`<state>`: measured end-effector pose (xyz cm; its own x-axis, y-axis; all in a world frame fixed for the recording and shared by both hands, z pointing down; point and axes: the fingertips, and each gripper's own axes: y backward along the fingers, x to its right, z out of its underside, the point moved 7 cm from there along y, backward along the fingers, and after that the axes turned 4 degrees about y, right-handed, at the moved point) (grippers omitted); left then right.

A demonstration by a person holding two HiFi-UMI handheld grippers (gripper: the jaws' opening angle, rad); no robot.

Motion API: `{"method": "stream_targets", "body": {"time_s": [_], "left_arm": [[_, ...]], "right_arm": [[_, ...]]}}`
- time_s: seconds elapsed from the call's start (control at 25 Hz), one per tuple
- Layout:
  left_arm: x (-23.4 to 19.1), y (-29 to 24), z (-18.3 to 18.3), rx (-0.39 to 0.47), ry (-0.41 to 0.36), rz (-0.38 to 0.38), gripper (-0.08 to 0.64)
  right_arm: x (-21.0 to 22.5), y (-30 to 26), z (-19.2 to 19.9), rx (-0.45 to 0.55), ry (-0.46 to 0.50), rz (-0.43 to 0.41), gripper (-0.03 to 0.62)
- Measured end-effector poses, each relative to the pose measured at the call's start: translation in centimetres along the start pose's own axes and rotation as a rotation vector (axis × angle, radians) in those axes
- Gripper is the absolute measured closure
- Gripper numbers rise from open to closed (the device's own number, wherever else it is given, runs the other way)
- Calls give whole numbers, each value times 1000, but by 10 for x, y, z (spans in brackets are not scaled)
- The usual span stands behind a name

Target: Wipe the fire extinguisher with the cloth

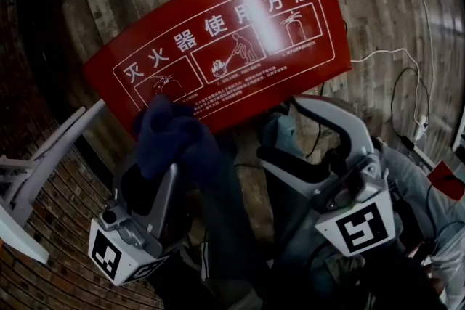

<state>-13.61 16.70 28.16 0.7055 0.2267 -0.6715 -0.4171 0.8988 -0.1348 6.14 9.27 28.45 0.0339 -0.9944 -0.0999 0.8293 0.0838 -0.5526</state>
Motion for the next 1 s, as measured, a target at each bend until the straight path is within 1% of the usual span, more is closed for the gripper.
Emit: {"method": "stream_targets", "body": {"time_s": [0.04, 0.08, 0.12, 0.16, 0.2, 0.24, 0.28, 0.32, 0.36, 0.44, 0.56, 0.6, 0.64, 0.72, 0.76, 0.8, 0.88, 0.96, 1.0], "left_arm": [[-5, -12, 4, -29, 73, 25, 479], [-8, -20, 8, -35, 157, 59, 475], [-10, -25, 10, -19, 231, 87, 462], [-11, -25, 10, 8, 285, 100, 427], [-10, -23, 11, 32, 316, 95, 378], [-9, -19, 12, 47, 332, 80, 312], [-8, -14, 13, 54, 343, 63, 261], [-7, -10, 15, 59, 354, 50, 238], [-6, -6, 16, 64, 365, 44, 230], [0, 1, 16, 77, 377, 46, 210], [6, 11, 15, 118, 365, 52, 210], [7, 13, 16, 130, 363, 50, 211], [7, 16, 18, 138, 366, 47, 212], [7, 22, 24, 157, 384, 45, 223], [8, 27, 27, 173, 397, 50, 241], [9, 32, 29, 193, 411, 61, 258], [13, 44, 35, 227, 443, 103, 317], [19, 52, 40, 235, 482, 158, 364], [22, 55, 42, 230, 497, 179, 376]], "right_arm": [[-2, -7, -8, 6, 67, -32, 276], [-2, -14, -14, 12, 104, -60, 276], [0, -19, -19, 16, 113, -84, 276], [3, -24, -23, 18, 108, -106, 276], [7, -27, -26, 20, 102, -123, 276], [10, -29, -29, 25, 100, -136, 276], [13, -29, -32, 31, 100, -145, 276], [14, -29, -35, 34, 104, -149, 276], [15, -28, -36, 32, 112, -153, 276], [13, -29, -39, 21, 131, -160, 276], [2, -40, -44, 21, 147, -169, 276], [-3, -47, -45, 11, 183, -165, 276], [-7, -56, -45, -12, 249, -156, 276], [-14, -75, -43, -93, 413, -131, 276], [-15, -84, -42, -125, 466, -123, 276], [-16, -91, -42, -137, 483, -123, 276], [-17, -104, -46, -131, 434, -158, 282], [-16, -115, -50, -132, 370, -216, 319], [-15, -118, -52, -143, 364, -232, 332]]}}
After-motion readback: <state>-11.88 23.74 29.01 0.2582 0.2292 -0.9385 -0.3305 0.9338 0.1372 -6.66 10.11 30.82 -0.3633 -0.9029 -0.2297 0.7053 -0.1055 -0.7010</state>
